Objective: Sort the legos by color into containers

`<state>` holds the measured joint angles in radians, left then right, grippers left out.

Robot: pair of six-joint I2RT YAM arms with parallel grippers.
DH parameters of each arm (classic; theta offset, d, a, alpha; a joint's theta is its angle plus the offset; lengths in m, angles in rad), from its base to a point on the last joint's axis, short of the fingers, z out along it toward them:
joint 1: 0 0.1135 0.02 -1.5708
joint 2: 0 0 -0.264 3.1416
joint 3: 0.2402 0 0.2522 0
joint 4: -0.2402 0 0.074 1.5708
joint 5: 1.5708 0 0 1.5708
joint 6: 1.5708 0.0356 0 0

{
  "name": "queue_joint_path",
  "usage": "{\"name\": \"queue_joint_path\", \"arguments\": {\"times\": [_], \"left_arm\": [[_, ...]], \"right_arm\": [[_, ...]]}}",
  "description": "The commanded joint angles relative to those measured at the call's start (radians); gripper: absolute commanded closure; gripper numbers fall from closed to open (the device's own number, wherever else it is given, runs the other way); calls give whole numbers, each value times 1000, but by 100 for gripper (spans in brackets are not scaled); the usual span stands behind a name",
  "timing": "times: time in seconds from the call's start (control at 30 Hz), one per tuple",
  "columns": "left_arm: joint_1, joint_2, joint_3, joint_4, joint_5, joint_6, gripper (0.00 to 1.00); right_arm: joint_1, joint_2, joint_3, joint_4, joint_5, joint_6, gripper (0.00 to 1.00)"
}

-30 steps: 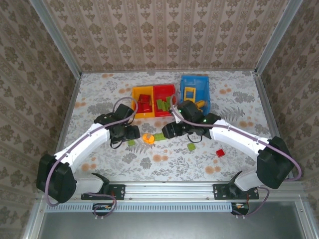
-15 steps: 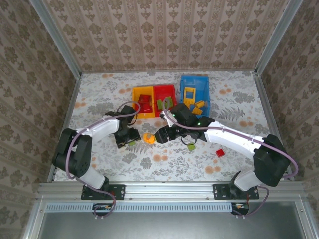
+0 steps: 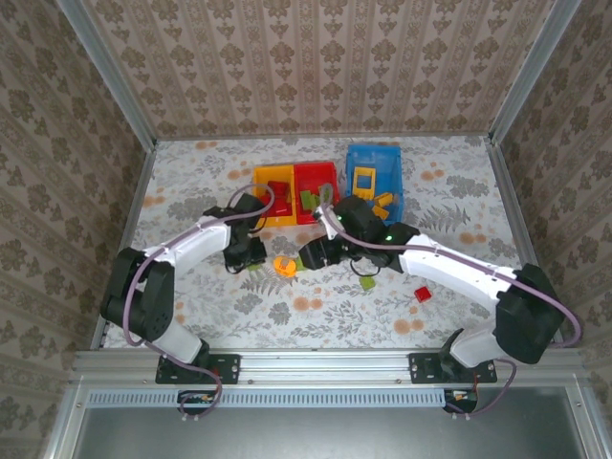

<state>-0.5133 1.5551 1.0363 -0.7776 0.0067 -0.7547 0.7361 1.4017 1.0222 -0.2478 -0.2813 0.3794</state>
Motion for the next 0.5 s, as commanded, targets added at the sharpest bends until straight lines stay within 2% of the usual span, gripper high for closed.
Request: {"name": "queue_joint_path", "arguments": {"times": [0.0,0.23,0.47], "left_arm": [[-47,-30,165,-53,-65,72,75],[-138,138,492,-33,-68,170,75],[-157,398,764,21,-41,228,74]], "right_arm": [[-59,-103,-37,101,100,84,31],[-177,-155,-80,240,195,204,31],[-237,-143,-50,235,202,266,31]]}}
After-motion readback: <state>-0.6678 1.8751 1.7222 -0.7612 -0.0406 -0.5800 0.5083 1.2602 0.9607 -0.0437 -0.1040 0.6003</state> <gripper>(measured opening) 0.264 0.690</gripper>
